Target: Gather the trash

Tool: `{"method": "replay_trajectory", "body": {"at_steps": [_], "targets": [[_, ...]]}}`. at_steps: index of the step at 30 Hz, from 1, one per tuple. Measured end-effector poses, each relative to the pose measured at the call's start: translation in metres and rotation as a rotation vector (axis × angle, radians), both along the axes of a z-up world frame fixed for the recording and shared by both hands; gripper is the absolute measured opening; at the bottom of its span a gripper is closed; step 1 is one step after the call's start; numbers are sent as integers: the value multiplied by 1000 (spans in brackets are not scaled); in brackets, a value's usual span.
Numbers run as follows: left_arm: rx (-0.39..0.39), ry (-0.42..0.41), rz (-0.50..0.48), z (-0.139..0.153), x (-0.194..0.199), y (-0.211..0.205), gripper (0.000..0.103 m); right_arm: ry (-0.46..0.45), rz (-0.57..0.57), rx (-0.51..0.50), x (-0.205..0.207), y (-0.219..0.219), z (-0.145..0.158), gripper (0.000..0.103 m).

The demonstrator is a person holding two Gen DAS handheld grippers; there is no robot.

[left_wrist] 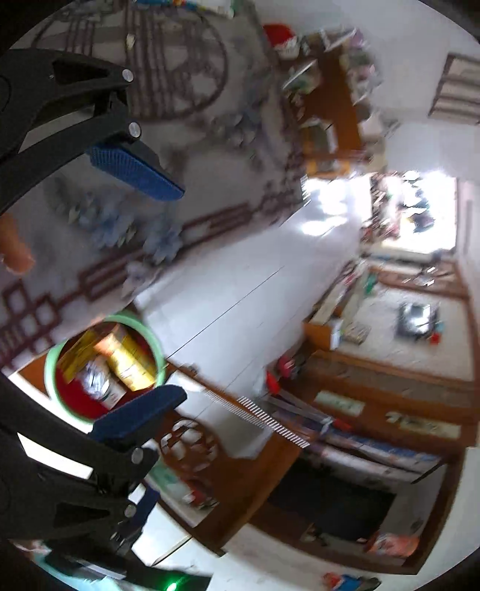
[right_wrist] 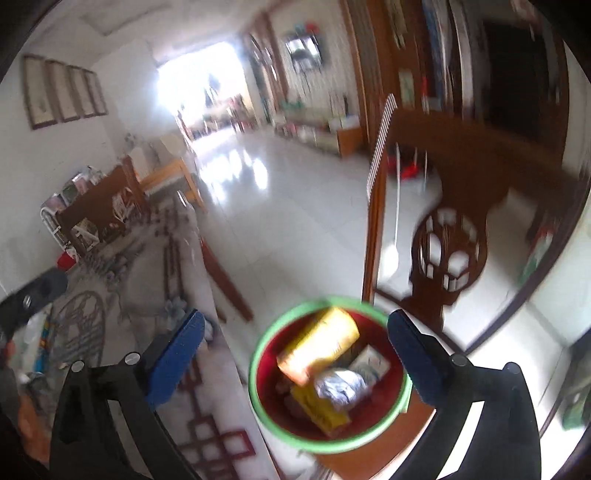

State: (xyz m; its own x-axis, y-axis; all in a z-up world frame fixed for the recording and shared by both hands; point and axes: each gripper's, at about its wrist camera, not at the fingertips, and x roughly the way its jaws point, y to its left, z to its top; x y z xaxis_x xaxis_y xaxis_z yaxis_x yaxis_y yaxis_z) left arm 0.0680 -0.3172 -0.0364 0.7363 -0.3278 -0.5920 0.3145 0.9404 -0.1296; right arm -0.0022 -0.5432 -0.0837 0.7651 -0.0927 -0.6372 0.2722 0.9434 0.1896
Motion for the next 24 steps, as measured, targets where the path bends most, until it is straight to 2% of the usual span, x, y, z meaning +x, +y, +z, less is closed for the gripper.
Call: {"method": "replay_trajectory", "body": {"at_steps": [2,6,11,17,24], "targets": [[-5,-45,36,10,-3,14,98,-57,28,-52,-2,22,11,96],[-20,-120,97,28,-12,44,98,-73,49,-91,-1,52,20,96],[-19,-164,155,45,-20,86,98,-219,22,-113,-16,89,35,96],[-2,-163,200,50,-29,134,98,-193,33,-109,-10,130,41,96],[-34,-147,221,57,-34,187,98,-189,58,-113,-12,182,44,96]]}}
